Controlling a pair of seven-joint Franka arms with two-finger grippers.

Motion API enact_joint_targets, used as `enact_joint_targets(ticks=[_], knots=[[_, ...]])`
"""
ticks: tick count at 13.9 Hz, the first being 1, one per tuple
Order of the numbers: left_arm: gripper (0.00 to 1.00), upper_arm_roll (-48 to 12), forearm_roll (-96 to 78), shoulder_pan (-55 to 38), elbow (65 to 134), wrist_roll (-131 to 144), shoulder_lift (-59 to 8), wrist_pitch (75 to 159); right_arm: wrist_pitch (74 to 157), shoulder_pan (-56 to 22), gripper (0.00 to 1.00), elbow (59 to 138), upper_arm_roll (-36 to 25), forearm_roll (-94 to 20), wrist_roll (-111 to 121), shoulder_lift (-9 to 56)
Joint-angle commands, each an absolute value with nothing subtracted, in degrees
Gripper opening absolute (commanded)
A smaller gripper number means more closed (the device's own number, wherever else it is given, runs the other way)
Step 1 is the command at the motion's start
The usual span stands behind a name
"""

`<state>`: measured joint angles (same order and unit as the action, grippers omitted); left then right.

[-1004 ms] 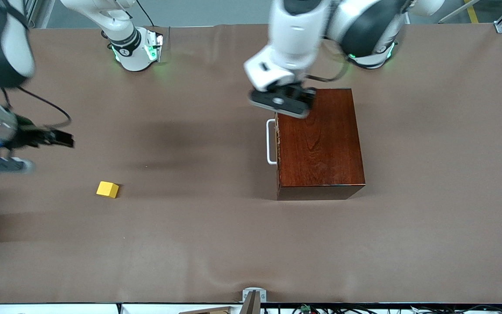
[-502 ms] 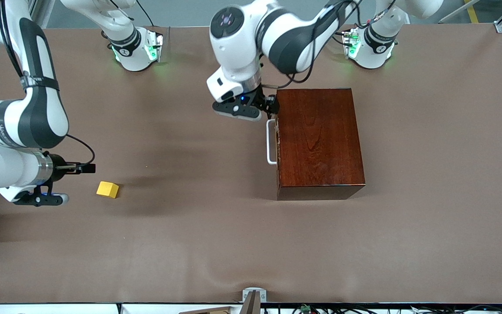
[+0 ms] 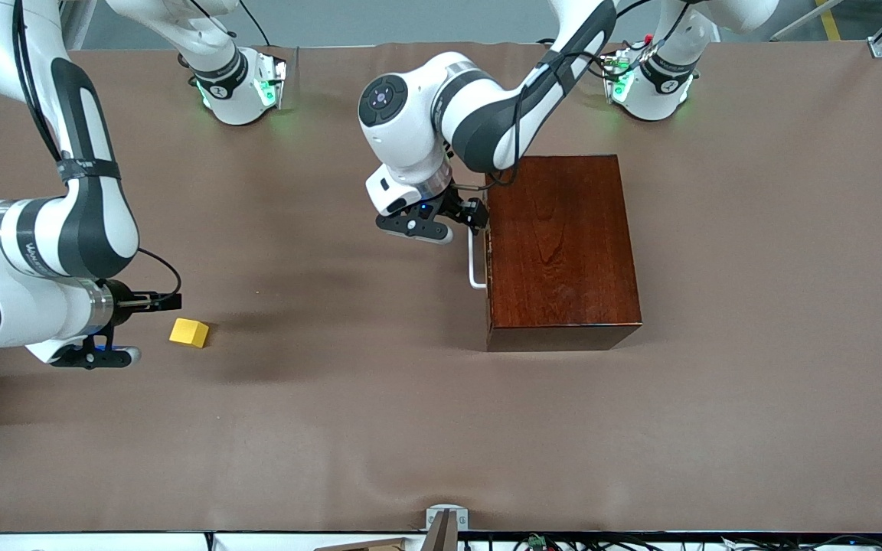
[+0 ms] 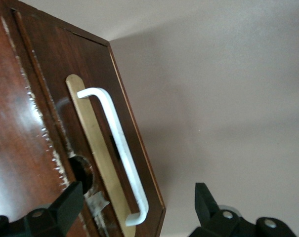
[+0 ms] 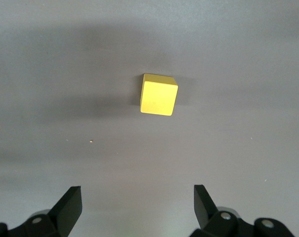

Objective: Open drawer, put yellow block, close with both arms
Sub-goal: 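Reach the left gripper to the drawer handle while the right gripper approaches the cube, then pull the drawer open with the left gripper while the right gripper grasps the cube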

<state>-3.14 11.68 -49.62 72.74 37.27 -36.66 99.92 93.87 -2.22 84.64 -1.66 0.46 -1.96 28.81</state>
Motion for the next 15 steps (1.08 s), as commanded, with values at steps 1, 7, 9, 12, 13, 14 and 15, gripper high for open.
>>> enact_joint_targets(ticks=[1, 7, 9, 12, 13, 14, 15], knots=[[1.00, -2.55, 13.10, -50.71, 71.01, 38.67, -38.23, 101.07, 93.60, -2.11, 1.00, 83.14, -1.23, 0.44, -2.63, 29.88], [1.00, -2.55, 13.71, -50.80, 71.63, 38.67, -40.17, 102.39, 97.03, -1.49, 1.00, 83.14, -1.23, 0.26, -2.46, 31.72], [1.00, -2.55, 13.97, -50.71, 72.07, 38.76, -40.78, 102.39, 97.21, -1.14, 1.00, 83.14, -1.32, 0.61, -2.29, 32.16], [1.00, -2.46, 13.97, -50.28, 72.33, 42.60, -41.74, 102.39, 102.02, -0.18, 1.00, 83.14, -1.32, 0.27, -2.90, 33.48], [1.00, -2.46, 13.97, -50.10, 72.25, 45.06, -42.27, 102.39, 104.39, 0.26, 1.00, 83.49, -1.41, 0.35, -2.90, 34.44], [1.00, -2.37, 13.97, -50.18, 72.25, 45.87, -42.71, 102.39, 106.76, 1.13, 1.00, 83.84, -1.41, 0.18, -3.34, 35.41], [1.00, -2.20, 14.15, -50.19, 72.25, 46.05, -43.06, 102.39, 109.66, 2.19, 1.00, 85.15, -1.41, 0.09, -3.43, 35.77]])
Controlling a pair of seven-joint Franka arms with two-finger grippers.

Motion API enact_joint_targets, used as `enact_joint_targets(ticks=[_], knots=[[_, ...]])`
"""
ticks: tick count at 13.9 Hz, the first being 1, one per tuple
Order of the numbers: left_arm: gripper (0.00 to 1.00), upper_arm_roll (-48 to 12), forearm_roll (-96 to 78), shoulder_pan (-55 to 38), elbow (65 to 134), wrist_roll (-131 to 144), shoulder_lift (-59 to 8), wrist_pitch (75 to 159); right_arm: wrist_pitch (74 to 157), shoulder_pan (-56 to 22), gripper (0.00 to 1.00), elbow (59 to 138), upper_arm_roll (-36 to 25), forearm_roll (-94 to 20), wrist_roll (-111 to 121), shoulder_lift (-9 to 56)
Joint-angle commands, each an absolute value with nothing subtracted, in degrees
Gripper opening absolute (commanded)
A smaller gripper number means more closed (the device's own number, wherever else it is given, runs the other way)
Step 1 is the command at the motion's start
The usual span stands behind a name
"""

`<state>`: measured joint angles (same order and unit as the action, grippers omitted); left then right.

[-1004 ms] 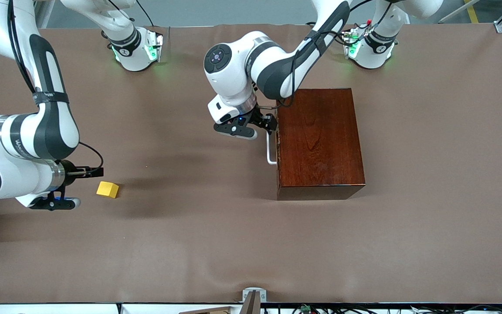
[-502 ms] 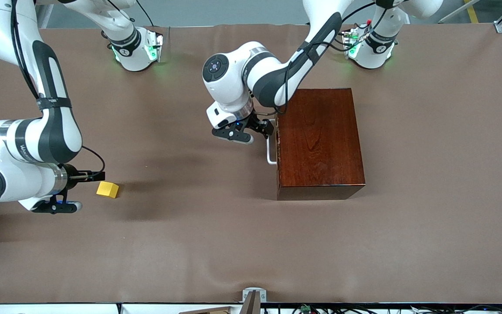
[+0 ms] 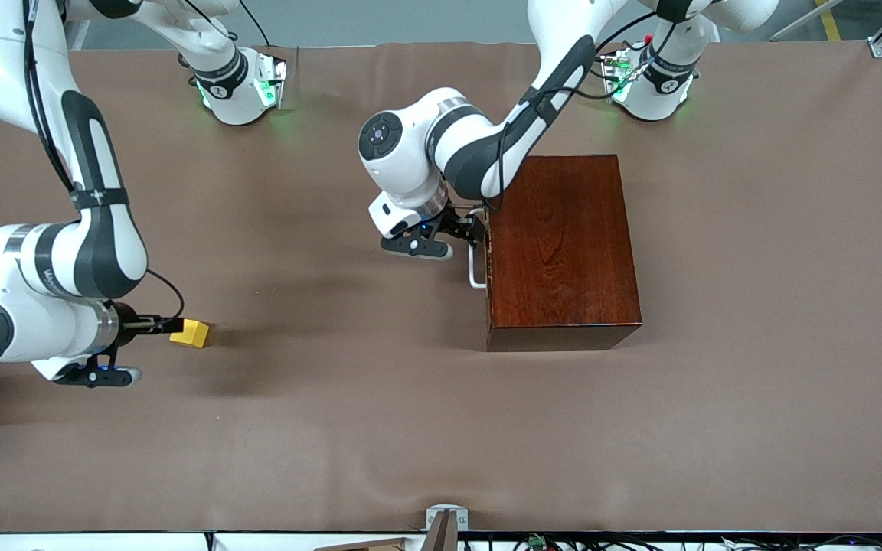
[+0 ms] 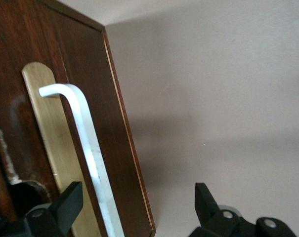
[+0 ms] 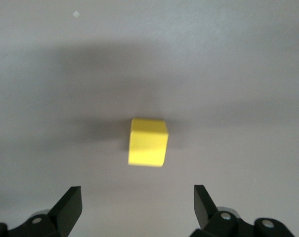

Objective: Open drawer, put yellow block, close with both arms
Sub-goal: 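Pull the drawer open with the left gripper while the right gripper grasps the cube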

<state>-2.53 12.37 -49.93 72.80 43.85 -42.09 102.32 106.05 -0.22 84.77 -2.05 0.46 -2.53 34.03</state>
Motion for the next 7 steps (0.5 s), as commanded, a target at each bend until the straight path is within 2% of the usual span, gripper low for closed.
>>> enact_joint_targets(ticks=[1, 3, 7], knots=[[1.00, -2.11, 14.41, -50.19, 72.33, 46.32, -43.07, 102.39, 113.52, 2.20, 1.00, 87.34, -1.41, -0.17, -4.47, 35.77], [1.00, -2.11, 14.41, -50.10, 72.33, 47.19, -43.15, 102.39, 121.17, 1.50, 1.00, 91.39, -1.41, -0.18, -8.68, 35.77], [1.00, -2.11, 14.24, -50.27, 72.25, 47.90, -44.11, 105.72, 126.55, -0.44, 1.00, 95.53, -1.41, 0.26, -13.80, 35.77]])
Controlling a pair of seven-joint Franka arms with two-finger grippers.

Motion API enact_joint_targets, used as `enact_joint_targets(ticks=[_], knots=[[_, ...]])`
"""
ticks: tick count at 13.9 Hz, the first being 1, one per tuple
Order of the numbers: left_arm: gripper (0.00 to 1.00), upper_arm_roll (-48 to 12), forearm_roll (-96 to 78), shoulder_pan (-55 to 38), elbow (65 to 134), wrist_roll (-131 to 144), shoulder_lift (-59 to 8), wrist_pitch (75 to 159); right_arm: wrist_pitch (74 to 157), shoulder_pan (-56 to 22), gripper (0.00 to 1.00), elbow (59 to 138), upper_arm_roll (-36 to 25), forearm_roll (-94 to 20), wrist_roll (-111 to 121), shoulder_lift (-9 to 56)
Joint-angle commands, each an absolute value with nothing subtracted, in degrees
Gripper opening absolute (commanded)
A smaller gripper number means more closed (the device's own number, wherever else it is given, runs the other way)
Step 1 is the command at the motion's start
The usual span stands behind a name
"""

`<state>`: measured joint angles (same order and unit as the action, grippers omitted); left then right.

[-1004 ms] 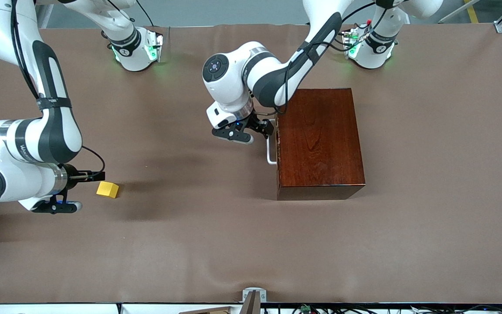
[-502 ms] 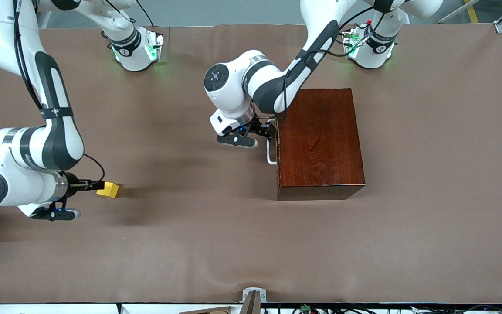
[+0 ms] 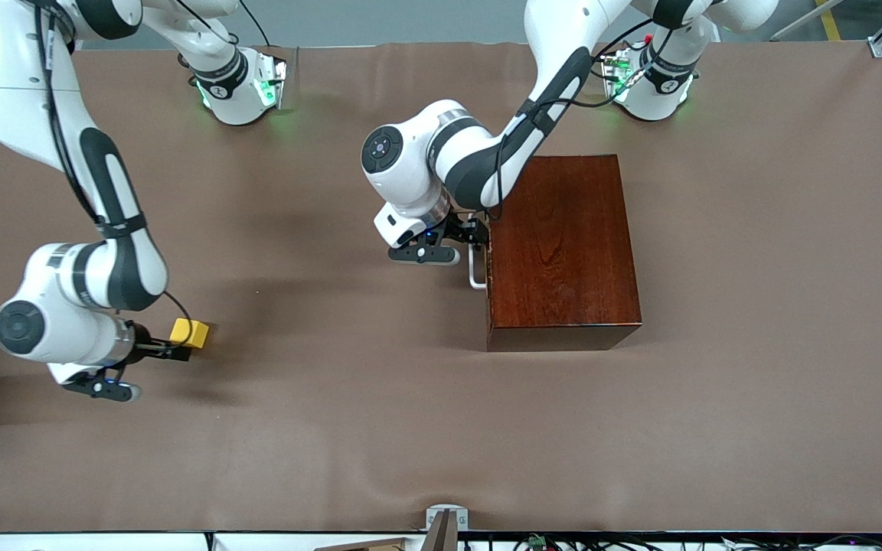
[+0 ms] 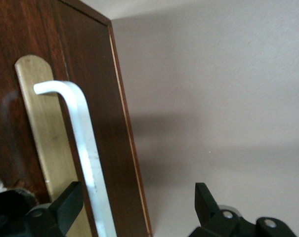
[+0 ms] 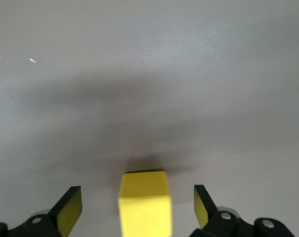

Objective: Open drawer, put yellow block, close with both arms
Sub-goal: 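Pull the drawer open with the left gripper while the right gripper grasps the cube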

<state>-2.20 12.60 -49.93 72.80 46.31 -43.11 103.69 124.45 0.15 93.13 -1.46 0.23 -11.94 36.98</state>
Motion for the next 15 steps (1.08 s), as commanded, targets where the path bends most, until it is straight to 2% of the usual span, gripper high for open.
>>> enact_joint_targets(ticks=[1, 5, 11, 15], knots=[[1.00, -2.11, 14.15, -50.27, 72.16, 48.42, -44.47, 106.86, 129.09, -0.18, 1.00, 97.28, -1.41, 0.61, -13.02, 35.77], [1.00, -2.20, 13.71, -50.54, 71.90, 49.39, -44.65, 109.60, 136.92, -0.09, 1.00, 103.26, -1.41, 0.70, -11.61, 35.16], [1.00, -2.81, 13.45, -51.42, 71.72, 53.79, -45.52, 118.46, 136.58, 0.17, 1.00, 104.94, -1.41, 0.62, -10.90, 34.63], [1.00, -3.16, 11.53, -51.68, 71.72, 53.79, -45.70, 121.19, 136.50, 0.70, 1.00, 106.79, -1.32, 0.62, -10.46, 33.58]])
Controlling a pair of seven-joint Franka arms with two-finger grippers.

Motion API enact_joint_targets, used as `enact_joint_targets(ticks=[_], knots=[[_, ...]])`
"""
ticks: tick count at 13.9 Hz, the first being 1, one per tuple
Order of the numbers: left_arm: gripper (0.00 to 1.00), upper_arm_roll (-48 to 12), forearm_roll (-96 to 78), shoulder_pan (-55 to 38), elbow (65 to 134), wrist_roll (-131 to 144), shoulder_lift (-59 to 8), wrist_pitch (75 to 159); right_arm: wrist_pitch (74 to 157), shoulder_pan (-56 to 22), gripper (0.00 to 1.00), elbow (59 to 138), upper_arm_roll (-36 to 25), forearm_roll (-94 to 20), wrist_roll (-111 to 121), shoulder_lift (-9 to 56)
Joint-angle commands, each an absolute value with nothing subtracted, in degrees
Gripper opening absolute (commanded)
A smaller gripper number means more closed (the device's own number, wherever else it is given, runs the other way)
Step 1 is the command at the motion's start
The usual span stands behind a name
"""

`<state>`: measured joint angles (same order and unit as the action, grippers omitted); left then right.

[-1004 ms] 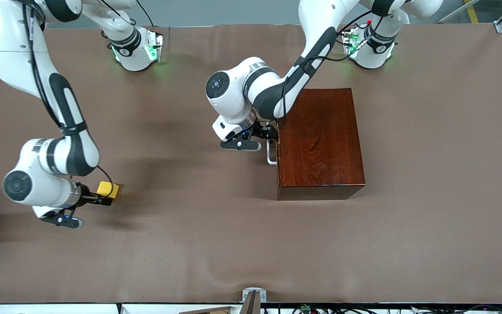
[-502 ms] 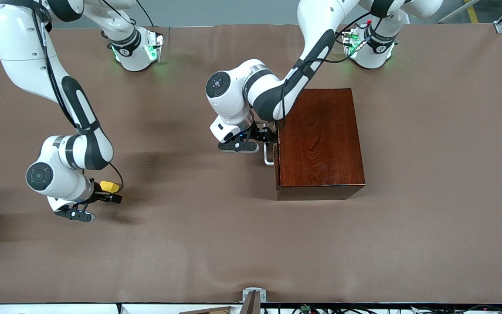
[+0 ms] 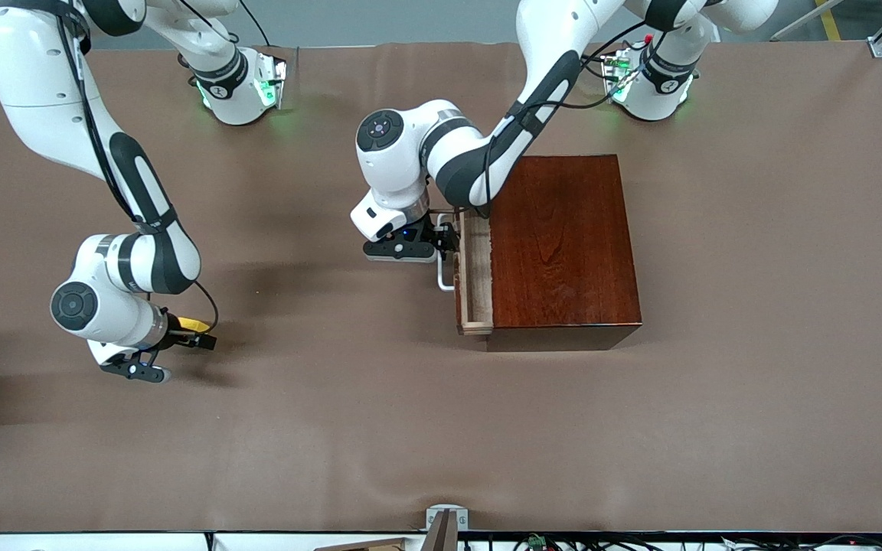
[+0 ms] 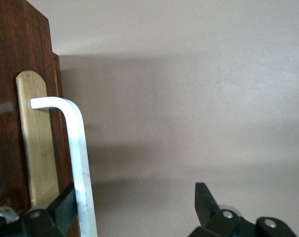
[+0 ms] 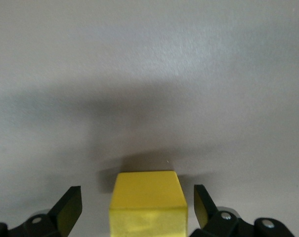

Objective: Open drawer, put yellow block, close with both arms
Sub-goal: 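Pull the drawer open with the left gripper while the right gripper grasps the cube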

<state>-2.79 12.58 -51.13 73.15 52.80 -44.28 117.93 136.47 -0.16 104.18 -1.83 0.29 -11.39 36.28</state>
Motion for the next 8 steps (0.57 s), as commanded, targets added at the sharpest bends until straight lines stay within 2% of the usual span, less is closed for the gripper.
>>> enact_joint_targets(ticks=[1, 2, 3, 4, 6, 7, 8], knots=[[1.00, -3.16, 9.95, -51.68, 71.72, 53.96, -45.70, 121.90, 136.49, 0.70, 0.93, 106.79, -1.32, 0.62, -10.46, 33.49], [1.00, -3.16, 8.89, -51.68, 71.54, 54.31, -45.62, 122.86, 136.49, 0.70, 0.66, 106.79, -1.32, 0.62, -10.37, 33.40], [1.00, -3.16, 8.35, -51.68, 71.37, 54.32, -45.70, 123.92, 136.49, 0.70, 0.46, 106.70, -1.32, 0.62, -9.68, 33.22], [1.00, -3.16, 7.91, -51.68, 71.37, 54.23, -45.70, 125.32, 136.49, 0.70, 0.35, 106.70, -1.32, 0.62, -8.54, 33.14], [1.00, -3.16, 6.08, -51.68, 71.46, 53.88, -45.79, 127.08, 136.49, 0.97, 0.30, 106.44, -1.32, 0.62, -6.51, 33.13], [1.00, -3.16, 5.54, -51.68, 71.46, 53.79, -45.79, 128.13, 136.41, 1.05, 0.17, 106.35, -1.32, 0.62, -5.89, 32.96], [1.00, -3.25, 5.28, -51.68, 71.46, 53.70, -45.88, 128.84, 136.41, 1.05, 0.08, 106.43, -1.32, 0.62, -5.02, 32.78]])
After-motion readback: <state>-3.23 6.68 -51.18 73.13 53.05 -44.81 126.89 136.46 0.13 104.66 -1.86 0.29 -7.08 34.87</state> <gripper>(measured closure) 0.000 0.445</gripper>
